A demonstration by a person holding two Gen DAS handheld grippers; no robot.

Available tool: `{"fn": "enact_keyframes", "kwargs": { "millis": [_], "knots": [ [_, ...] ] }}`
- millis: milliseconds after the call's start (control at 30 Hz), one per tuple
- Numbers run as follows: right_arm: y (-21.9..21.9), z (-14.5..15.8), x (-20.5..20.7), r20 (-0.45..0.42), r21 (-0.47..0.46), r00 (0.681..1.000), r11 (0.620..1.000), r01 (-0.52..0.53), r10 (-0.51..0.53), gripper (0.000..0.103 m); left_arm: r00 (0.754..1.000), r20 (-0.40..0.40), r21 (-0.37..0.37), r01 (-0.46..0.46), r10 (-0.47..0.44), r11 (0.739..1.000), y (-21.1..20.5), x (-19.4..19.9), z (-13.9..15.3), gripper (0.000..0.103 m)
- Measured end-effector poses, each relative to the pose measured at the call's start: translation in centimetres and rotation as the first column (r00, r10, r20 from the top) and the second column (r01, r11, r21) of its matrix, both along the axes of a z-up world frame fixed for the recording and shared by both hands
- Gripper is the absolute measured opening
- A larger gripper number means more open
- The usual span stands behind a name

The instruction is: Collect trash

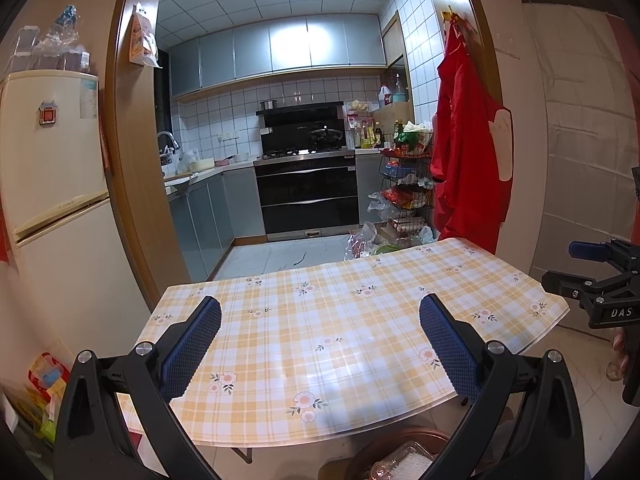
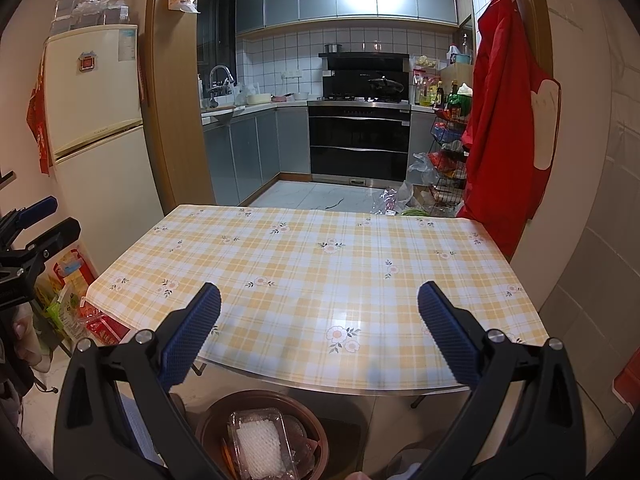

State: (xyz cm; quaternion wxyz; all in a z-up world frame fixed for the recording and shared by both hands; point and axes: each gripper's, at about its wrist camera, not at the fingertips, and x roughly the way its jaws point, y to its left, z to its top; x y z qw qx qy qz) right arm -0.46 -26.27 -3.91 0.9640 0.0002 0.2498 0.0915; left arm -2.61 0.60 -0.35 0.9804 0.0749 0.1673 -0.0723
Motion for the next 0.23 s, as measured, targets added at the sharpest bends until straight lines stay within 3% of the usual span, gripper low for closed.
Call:
{"fn": "enact_keyframes", "kwargs": {
  "millis": [233],
  "knots": [
    [-0.04,-0.20,-0.01,-0.004,0.006,1.000,1.000,-0.001,0.001,0.097,1.000,-0.003,-0.006,-0.008,0.008,1.000,0.02,0.05,-0.04,0.097]
  ]
}}
